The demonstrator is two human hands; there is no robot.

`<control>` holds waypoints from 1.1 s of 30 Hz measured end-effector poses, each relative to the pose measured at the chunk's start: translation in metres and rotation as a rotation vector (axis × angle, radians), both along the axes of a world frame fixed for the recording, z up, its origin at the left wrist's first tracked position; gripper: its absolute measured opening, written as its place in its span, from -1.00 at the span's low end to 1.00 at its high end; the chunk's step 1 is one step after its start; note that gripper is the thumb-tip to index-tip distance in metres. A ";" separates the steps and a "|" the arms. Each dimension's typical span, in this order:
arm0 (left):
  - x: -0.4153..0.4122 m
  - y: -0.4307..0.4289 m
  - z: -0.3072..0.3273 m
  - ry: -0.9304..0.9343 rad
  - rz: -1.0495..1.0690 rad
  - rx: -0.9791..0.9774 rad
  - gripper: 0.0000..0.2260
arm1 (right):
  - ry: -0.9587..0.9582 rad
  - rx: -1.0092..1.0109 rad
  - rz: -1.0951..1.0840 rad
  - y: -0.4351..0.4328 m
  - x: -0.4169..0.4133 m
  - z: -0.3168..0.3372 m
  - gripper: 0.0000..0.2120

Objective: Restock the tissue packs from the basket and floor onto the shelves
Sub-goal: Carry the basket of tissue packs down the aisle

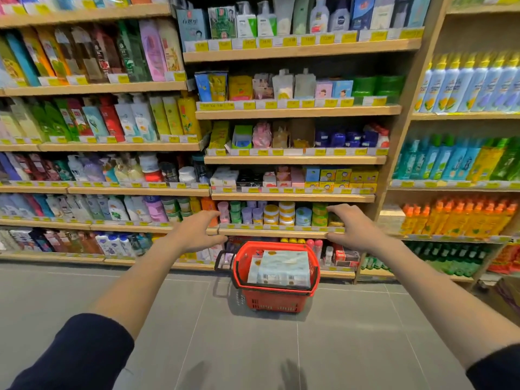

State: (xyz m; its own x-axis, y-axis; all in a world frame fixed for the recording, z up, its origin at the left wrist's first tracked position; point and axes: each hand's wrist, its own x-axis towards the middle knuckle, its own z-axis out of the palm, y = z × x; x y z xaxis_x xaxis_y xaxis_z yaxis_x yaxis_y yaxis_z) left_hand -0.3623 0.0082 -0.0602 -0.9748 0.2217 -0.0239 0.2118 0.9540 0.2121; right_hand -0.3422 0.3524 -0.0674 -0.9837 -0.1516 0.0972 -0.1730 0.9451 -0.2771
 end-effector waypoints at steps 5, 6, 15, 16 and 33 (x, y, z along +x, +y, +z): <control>-0.093 -0.007 -0.011 -0.057 -0.067 -0.012 -0.29 | -0.038 -0.013 -0.048 -0.005 -0.075 -0.014 -0.32; -0.109 -0.007 -0.014 -0.067 -0.083 -0.015 -0.30 | -0.045 -0.007 -0.057 -0.005 -0.087 -0.017 -0.32; -0.234 0.004 -0.068 -0.162 -0.124 -0.027 -0.33 | -0.118 -0.040 -0.108 0.014 -0.185 -0.071 -0.33; -0.248 0.007 -0.075 -0.159 -0.128 -0.030 -0.33 | -0.122 -0.047 -0.106 0.018 -0.198 -0.079 -0.33; -0.432 0.036 -0.256 -0.516 0.028 0.096 -0.17 | -0.381 -0.237 -0.156 0.100 -0.390 -0.246 -0.21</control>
State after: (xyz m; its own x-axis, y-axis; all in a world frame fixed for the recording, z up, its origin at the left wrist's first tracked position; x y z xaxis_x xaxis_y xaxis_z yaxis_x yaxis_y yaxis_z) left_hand -0.7947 0.0438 -0.3162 -0.8471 0.2207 -0.4834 0.0315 0.9290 0.3688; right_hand -0.7327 0.4526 -0.3135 -0.9652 -0.0160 -0.2612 0.1222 0.8550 -0.5041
